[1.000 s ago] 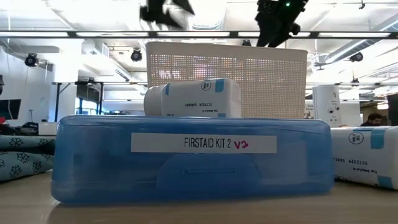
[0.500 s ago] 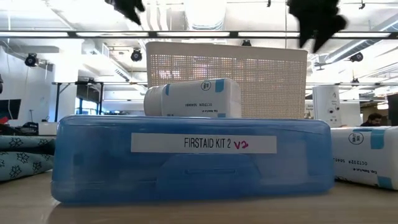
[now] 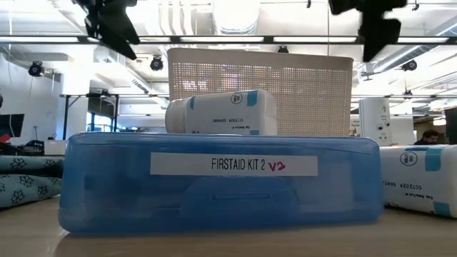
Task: Pick & place medical supplies in basket/bin
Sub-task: Put the orange medicine bottle into the bin
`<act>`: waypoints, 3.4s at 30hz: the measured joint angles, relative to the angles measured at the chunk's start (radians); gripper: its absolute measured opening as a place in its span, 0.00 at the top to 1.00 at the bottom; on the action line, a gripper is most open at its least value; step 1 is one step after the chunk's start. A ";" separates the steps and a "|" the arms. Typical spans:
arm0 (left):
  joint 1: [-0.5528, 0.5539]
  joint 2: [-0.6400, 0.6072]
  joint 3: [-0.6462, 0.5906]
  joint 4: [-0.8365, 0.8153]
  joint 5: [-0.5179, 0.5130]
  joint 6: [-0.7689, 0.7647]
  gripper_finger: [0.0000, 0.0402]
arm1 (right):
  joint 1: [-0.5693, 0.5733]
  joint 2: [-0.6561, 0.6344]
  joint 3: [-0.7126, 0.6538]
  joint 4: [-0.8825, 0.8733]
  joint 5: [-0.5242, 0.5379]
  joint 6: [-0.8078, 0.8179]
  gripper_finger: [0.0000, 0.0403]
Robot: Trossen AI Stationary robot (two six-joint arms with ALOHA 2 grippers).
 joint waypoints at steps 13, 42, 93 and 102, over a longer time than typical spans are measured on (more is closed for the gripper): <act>-0.031 -0.176 -0.095 0.021 -0.002 -0.274 0.26 | 0.168 0.436 -0.061 0.032 0.159 -0.639 0.19; -0.038 -0.024 -0.094 0.102 -0.005 -0.374 0.26 | -0.014 0.442 -0.231 0.436 0.005 -0.987 0.38; -0.038 -0.042 -0.094 0.071 0.012 -0.305 0.26 | 0.074 0.227 0.167 0.389 0.413 -0.208 0.60; -0.038 -0.041 -0.094 0.068 0.013 -0.301 0.26 | -0.199 0.265 0.381 0.432 0.636 -0.100 0.60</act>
